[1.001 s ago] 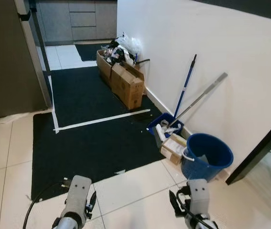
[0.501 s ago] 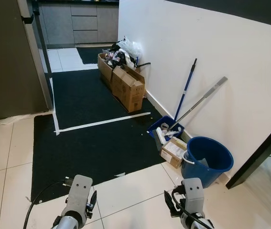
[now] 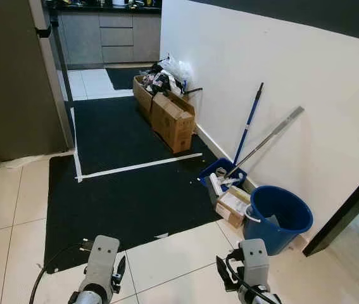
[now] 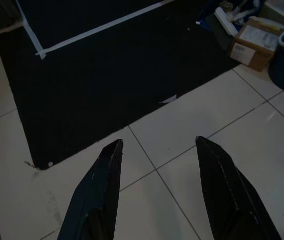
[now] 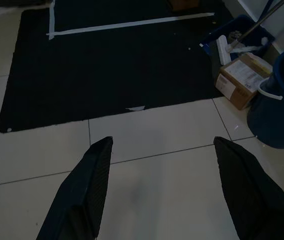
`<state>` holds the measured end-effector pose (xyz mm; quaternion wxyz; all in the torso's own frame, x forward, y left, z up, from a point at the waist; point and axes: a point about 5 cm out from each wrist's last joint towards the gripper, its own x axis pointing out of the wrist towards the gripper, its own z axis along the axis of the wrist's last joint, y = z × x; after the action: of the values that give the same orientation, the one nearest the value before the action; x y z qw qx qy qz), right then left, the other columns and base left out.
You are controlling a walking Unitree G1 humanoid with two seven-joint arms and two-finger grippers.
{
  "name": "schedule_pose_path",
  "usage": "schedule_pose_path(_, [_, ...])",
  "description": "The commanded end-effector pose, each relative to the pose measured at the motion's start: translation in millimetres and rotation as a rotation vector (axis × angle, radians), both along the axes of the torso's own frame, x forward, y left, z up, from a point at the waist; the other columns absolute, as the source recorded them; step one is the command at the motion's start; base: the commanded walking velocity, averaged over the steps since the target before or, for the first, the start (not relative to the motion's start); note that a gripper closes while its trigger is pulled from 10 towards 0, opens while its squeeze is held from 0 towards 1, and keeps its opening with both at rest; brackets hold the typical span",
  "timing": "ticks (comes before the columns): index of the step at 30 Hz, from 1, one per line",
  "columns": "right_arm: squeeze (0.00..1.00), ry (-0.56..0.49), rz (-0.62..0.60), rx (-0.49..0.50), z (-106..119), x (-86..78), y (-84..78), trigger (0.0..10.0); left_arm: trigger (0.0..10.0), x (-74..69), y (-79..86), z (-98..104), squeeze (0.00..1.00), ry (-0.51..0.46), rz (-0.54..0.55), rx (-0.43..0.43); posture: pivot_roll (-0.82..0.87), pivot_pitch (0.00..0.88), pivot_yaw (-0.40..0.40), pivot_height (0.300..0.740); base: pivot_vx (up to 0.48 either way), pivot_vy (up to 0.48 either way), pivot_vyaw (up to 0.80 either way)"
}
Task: Setting the table
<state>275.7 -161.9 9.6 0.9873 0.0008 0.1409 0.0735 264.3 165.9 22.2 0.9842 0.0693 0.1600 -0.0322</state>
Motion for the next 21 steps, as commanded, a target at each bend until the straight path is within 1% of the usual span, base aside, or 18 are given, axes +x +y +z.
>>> schedule_pose_path(1, [0.00,0.014,0.001,-0.016,-4.0,-3.4,-3.4,10.0,10.0,-4.0,-1.0,-6.3,0.00,0.024,-0.003,0.008,0.11,0.010,0.009,0.740,0.000,0.000,0.00])
schedule_pose_path(14, [0.00,-0.005,0.010,-0.027,-1.3,-1.9,-3.5,10.0,10.0,-2.6,0.4,-4.1,0.00,0.013,0.003,0.018,0.11,0.017,0.012,0.740,0.000,0.000,0.00])
schedule_pose_path(18, [0.00,-0.004,0.014,-0.031,-2.2,-3.2,-3.1,10.0,10.0,-3.0,0.5,-4.4,0.00,0.016,0.004,0.015,0.10,0.020,0.017,0.740,0.000,0.000,0.00])
schedule_pose_path(21, [0.00,0.001,-0.002,-0.035,-5.2,-7.5,-4.0,10.0,10.0,-3.4,-0.9,-4.7,0.00,0.020,-0.010,0.012,0.09,0.025,0.026,0.740,0.000,0.000,0.00])
